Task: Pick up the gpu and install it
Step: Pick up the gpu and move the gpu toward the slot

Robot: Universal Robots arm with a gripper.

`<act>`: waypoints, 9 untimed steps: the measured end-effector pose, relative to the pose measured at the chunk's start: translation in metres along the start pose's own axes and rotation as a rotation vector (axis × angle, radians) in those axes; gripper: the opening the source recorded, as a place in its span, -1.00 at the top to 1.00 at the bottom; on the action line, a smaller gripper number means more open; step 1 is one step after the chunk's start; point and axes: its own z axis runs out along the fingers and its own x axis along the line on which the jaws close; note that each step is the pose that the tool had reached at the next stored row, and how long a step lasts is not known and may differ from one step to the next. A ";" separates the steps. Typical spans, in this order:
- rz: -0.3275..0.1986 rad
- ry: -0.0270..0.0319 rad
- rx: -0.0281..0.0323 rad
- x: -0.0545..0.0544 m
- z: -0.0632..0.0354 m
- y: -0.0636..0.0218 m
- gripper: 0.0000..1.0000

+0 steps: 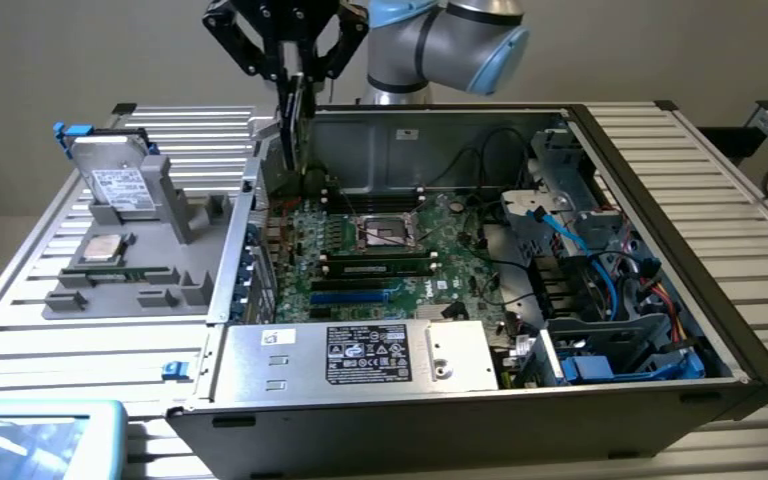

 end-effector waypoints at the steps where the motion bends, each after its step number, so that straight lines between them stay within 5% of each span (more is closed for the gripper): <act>1: 0.000 0.0007 0.0002 -0.005 0.0001 0.0001 0.44; 9: 0.000 0.0033 0.0003 -0.037 0.0017 0.0010 0.44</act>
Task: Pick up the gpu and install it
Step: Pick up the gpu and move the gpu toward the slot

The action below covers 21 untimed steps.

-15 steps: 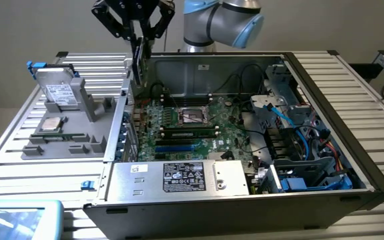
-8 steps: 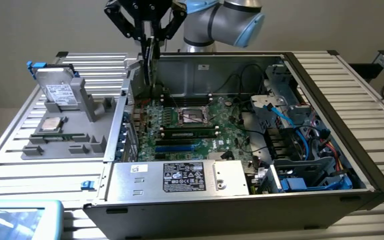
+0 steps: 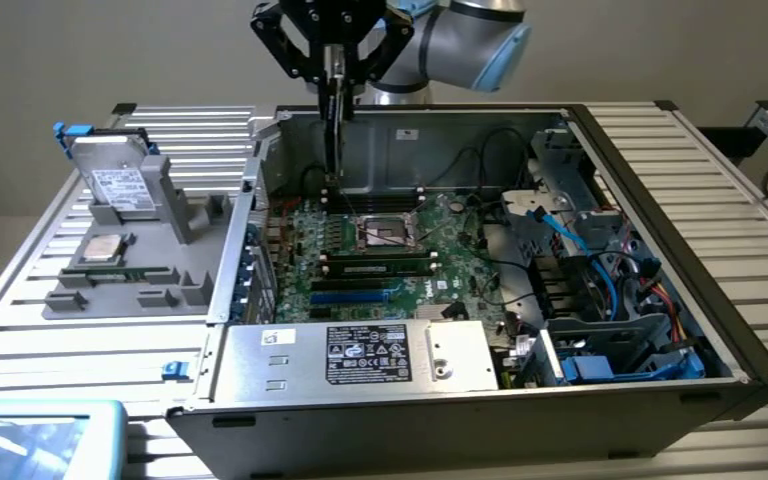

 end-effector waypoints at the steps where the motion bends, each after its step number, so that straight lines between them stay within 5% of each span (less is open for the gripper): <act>1: 0.000 0.0007 0.0000 -0.004 0.0001 0.0000 0.44; 9: 0.001 0.0109 0.0007 -0.031 0.0023 -0.0007 0.44; 16: 0.001 0.0136 0.0008 -0.055 0.0120 -0.0014 0.44; 21: 0.001 0.0136 0.0008 -0.057 0.0204 -0.0021 0.44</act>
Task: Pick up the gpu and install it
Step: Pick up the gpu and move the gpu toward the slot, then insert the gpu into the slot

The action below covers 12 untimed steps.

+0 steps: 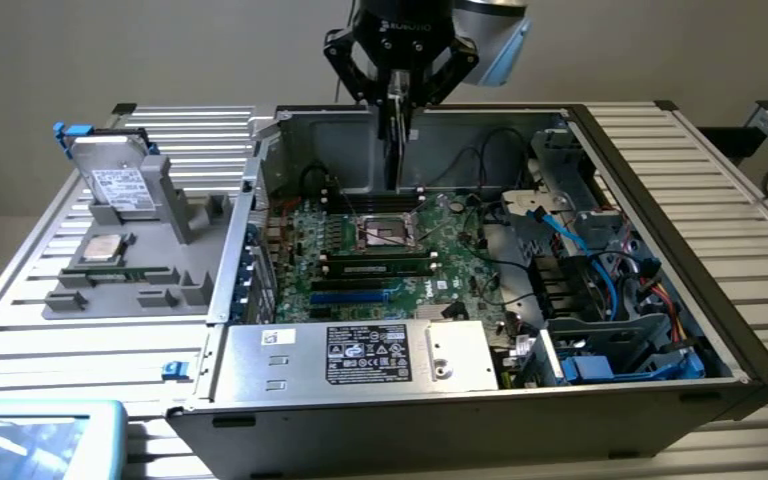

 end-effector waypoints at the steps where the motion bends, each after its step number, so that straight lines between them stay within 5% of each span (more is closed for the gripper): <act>1: 0.000 0.0000 0.0000 0.000 0.0018 -0.0002 0.44; 8: 0.000 0.0000 0.0001 -0.001 0.0032 -0.0003 0.44; 12: -0.046 0.0065 0.0020 -0.001 0.0033 -0.0003 0.44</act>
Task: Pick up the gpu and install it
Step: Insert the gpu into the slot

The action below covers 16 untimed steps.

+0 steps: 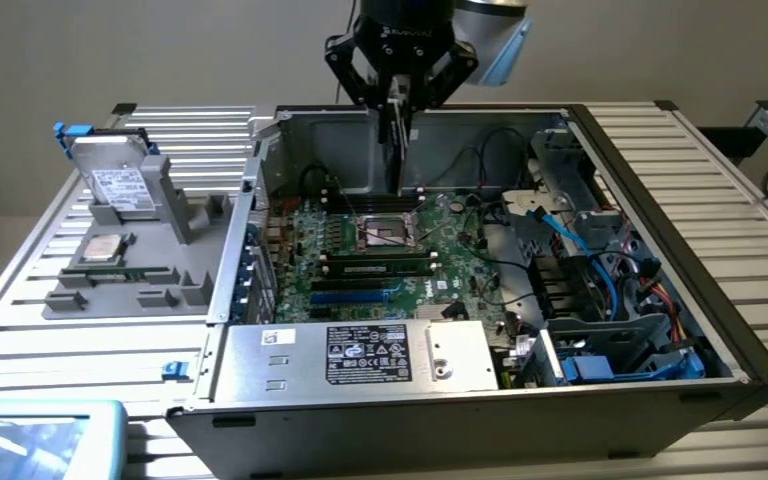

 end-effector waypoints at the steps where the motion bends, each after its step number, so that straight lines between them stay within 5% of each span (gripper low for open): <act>1: -0.016 0.0020 0.0006 0.000 0.0000 0.0000 0.44; 16: -0.277 0.0282 0.0097 0.000 0.0000 0.0000 0.44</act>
